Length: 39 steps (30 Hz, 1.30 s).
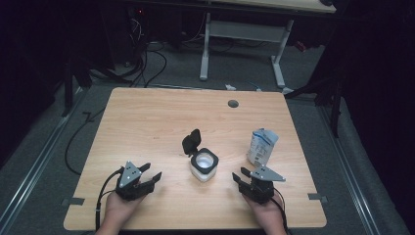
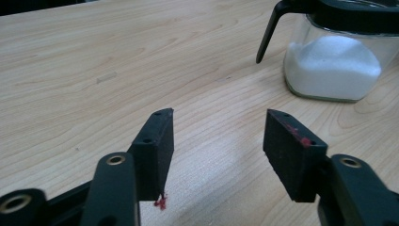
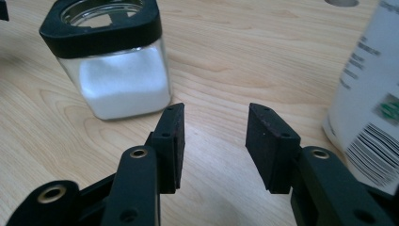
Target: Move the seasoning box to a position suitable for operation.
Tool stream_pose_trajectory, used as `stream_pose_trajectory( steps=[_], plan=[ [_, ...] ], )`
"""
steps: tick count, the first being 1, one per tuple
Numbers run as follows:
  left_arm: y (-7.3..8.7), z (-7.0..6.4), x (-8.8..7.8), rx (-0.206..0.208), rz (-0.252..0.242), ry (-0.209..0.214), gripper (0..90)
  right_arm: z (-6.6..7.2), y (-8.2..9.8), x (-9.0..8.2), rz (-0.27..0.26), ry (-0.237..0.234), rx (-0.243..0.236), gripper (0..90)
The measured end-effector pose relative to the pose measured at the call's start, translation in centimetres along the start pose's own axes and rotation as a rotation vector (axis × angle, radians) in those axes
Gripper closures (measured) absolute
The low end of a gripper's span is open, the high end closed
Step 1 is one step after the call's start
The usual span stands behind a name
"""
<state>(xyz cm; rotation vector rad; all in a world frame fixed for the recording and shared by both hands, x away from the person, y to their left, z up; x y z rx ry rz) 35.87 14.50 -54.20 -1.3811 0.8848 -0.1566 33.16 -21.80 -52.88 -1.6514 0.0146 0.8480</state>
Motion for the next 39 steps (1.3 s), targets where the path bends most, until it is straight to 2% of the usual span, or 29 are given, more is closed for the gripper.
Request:
stream_pose_trajectory(
  steps=[3, 7, 11, 15, 18, 23, 31, 36, 39],
  plan=[
    [-0.2, -0.1, 0.2, -0.008, -0.001, 0.004, 45.7, 0.4, -0.4, 0.4, -0.007, -0.009, -0.011, 59.1],
    [-0.4, -0.5, 0.5, 0.01, 0.0, 0.005, 48.3, 0.7, -0.7, 1.0, -0.015, -0.014, -0.013, 60.5],
    [-0.6, -0.7, 0.7, -0.018, 0.008, 0.02, 49.1, 1.0, -0.9, 1.5, -0.018, -0.012, -0.034, 62.3],
    [-1.2, -1.2, 0.8, -0.012, 0.004, 0.014, 52.4, 1.1, -1.2, 1.8, -0.022, -0.011, -0.041, 65.3],
    [-1.5, -1.6, 1.1, -0.037, -0.005, 0.013, 55.1, 1.1, -1.8, 2.1, -0.03, -0.007, -0.045, 68.1],
    [-1.9, -1.9, 2.1, -0.065, 0.008, -0.002, 63.0, 1.7, -2.5, 2.9, -0.031, -0.008, -0.046, 71.9],
    [-3.9, -2.4, 3.4, -0.081, 0.01, -0.006, 77.6, 2.3, -1.8, 3.5, 0.003, -0.039, -0.062, 75.6],
    [-4.9, -2.6, 3.7, -0.104, 0.001, -0.003, 79.3, 2.3, -1.3, 3.7, 0.017, -0.04, -0.062, 74.9],
    [-5.5, -2.9, 3.7, -0.096, -0.006, -0.007, 80.1, 2.3, -1.1, 3.7, 0.023, -0.038, -0.062, 74.7]
  ],
)
Point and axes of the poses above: each handheld gripper's, and its own axes: x roughly forward along the jaws, y roughly out of its underside, z roughly to its left, the point moved 4 cm from there along x, roughly forward along the jaws, and after that the axes turned 3 degrees about -x, right-handed, at the moved point
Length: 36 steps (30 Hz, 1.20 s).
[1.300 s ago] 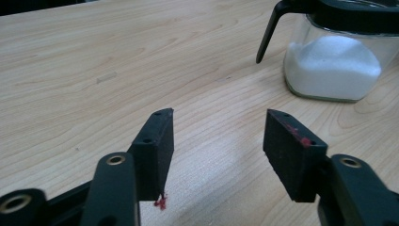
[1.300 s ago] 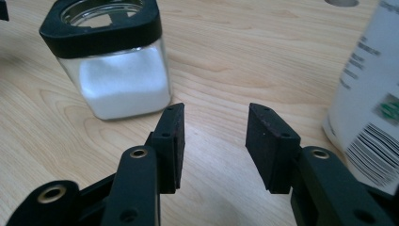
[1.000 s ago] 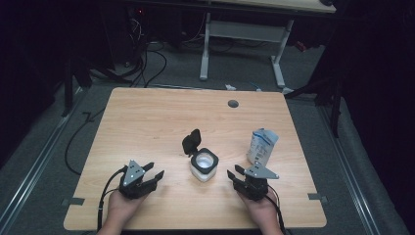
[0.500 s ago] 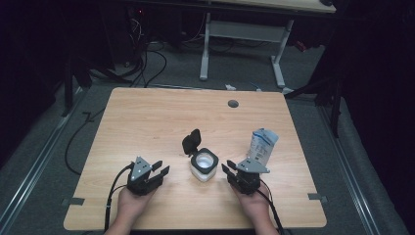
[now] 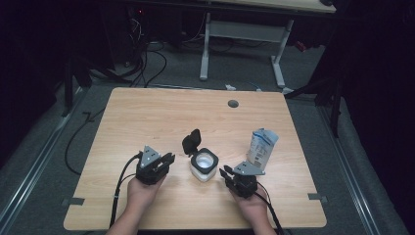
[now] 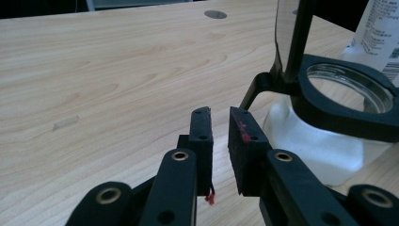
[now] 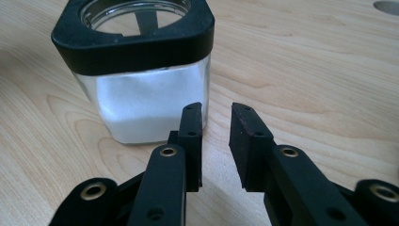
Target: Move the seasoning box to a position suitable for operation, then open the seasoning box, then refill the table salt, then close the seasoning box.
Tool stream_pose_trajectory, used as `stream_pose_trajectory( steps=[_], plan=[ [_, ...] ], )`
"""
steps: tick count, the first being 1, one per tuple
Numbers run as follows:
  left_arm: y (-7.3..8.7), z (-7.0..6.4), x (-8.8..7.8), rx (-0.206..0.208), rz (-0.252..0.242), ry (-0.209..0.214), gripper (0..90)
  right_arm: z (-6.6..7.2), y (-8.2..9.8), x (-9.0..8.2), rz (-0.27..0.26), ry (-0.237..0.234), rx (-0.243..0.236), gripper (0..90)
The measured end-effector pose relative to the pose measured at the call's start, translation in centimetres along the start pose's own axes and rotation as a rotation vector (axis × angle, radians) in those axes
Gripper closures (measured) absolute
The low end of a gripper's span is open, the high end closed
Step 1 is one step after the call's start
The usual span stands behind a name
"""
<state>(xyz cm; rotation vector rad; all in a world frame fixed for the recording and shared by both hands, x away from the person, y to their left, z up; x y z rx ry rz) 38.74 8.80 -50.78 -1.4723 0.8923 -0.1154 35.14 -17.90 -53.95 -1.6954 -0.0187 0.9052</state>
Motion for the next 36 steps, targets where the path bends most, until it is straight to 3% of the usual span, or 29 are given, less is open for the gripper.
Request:
stream_pose_trajectory(
  steps=[8, 14, 23, 36],
  plan=[
    [-1.0, -0.3, 0.5, 0.012, 0.006, -0.006, 82.4, 0.3, 0.2, -0.4, -0.004, -0.005, -0.02, 78.8],
    [-1.9, -0.6, 1.3, 0.012, 0.005, -0.004, 88.2, 0.5, 0.4, -0.5, 0.005, -0.018, -0.036, 89.9],
    [-3.5, -1.1, 1.9, 0.003, -0.013, 0.017, 89.9, 1.0, 0.5, -0.3, 0.016, -0.04, -0.052, 90.0],
    [-3.8, -1.7, 2.0, 0.004, -0.024, 0.029, 89.9, 1.5, 0.3, -0.3, 0.004, -0.07, -0.052, 90.0]
  ],
)
Point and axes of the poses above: each handheld gripper's, and its own axes: x roughly forward along the jaws, y roughly out of its underside, z roughly to its left, the point moved 4 cm from there along x, roughly forward along the jaws, and after that the axes turned 3 degrees about -x, right-handed, at the moved point
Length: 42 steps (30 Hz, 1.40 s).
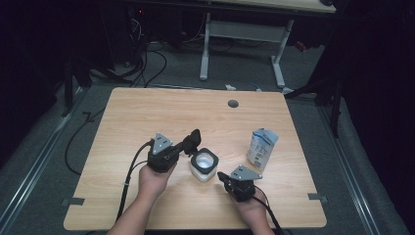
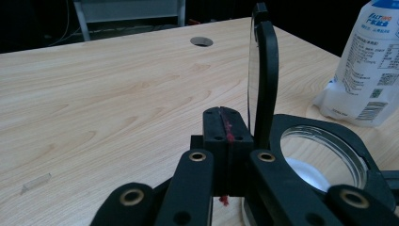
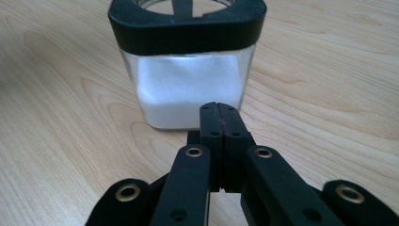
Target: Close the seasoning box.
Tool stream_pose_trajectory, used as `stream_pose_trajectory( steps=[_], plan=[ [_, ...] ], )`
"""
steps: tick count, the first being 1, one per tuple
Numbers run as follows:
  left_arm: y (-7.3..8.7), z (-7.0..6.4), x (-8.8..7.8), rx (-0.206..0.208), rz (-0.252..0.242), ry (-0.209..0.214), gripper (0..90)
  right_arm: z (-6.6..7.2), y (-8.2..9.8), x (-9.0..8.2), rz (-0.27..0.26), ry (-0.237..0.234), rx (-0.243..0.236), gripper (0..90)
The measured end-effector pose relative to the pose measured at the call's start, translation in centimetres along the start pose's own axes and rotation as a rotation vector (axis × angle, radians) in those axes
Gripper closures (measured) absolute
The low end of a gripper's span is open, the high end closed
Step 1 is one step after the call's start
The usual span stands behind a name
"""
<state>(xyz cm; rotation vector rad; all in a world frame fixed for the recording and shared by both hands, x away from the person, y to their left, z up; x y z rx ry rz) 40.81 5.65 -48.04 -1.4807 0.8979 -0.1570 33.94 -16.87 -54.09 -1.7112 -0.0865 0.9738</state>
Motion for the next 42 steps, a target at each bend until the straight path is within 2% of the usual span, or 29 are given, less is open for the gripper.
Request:
stream_pose_trajectory(
  steps=[17, 29, 38, 42],
  plan=[
    [0.0, -1.3, -0.4, 0.017, -0.018, 0.028, 89.9, 0.9, -0.4, 0.5, 0.0, -0.014, -0.016, 90.0],
    [0.9, -2.6, -0.3, 0.038, -0.009, 0.055, 89.9, 1.0, -0.6, 0.6, -0.007, -0.018, -0.02, 90.0],
    [1.5, -2.1, -0.5, 0.036, -0.006, 0.032, 89.8, 1.0, -0.6, 0.6, -0.002, -0.018, -0.025, 90.0],
    [2.3, -1.5, -0.1, 0.036, 0.016, 0.015, 89.9, 1.0, -0.5, 0.4, -0.004, -0.017, -0.024, 90.0]
  ],
)
Point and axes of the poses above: each handheld gripper's, and its own axes: x roughly forward along the jaws, y roughly out of its underside, z roughly to its left, the point moved 4 cm from there along x, roughly forward along the jaws, and after that the axes turned 3 degrees about -x, right-handed, at the moved point
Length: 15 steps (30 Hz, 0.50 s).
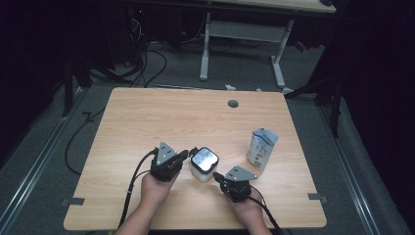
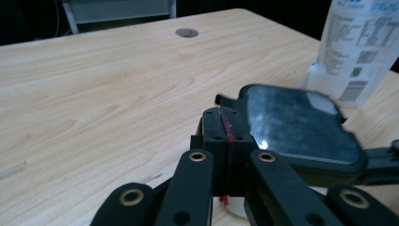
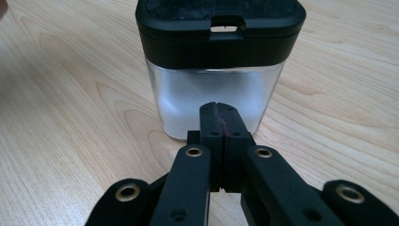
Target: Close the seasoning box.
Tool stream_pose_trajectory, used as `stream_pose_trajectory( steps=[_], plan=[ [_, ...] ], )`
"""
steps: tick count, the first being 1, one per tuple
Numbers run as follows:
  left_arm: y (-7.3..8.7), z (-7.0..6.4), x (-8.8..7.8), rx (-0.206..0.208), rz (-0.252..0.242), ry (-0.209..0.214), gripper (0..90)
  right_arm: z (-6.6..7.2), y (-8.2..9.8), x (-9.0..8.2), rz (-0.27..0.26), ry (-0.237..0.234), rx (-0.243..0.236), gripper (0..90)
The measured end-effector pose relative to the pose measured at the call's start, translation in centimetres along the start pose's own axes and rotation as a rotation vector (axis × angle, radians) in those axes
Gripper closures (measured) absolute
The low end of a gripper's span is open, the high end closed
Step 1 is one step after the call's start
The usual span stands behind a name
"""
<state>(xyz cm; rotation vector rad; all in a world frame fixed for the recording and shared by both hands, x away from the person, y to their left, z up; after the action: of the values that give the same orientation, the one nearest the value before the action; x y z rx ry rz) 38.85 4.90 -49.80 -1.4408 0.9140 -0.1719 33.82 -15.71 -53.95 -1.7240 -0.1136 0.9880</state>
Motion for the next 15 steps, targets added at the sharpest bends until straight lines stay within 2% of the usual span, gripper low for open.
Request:
stream_pose_trajectory(
  steps=[2, 8, 15],
  plan=[
    [0.5, 0.2, 0.3, 0.01, 0.011, -0.015, 89.9, -0.1, 0.1, -0.1, 0.003, 0.003, 0.001, 90.0],
    [1.9, 0.5, 1.3, 0.002, 0.054, -0.015, 89.9, -0.2, 0.2, -0.3, 0.004, 0.005, 0.001, 89.9],
    [2.3, 0.3, 2.5, 0.009, 0.086, -0.003, 89.9, -0.3, 0.4, -0.2, 0.007, 0.008, 0.002, 89.9]
  ],
)
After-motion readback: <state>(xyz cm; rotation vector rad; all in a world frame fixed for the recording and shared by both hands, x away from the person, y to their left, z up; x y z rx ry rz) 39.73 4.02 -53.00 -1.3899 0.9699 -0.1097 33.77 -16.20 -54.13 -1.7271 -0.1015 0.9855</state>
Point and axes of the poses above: each handheld gripper's, and its own axes: x roughly forward along the jaws, y roughly out of its underside, z roughly to its left, the point moved 4 cm from there along x, roughly forward along the jaws, and after that the axes turned 3 degrees about -x, right-handed, at the moved point
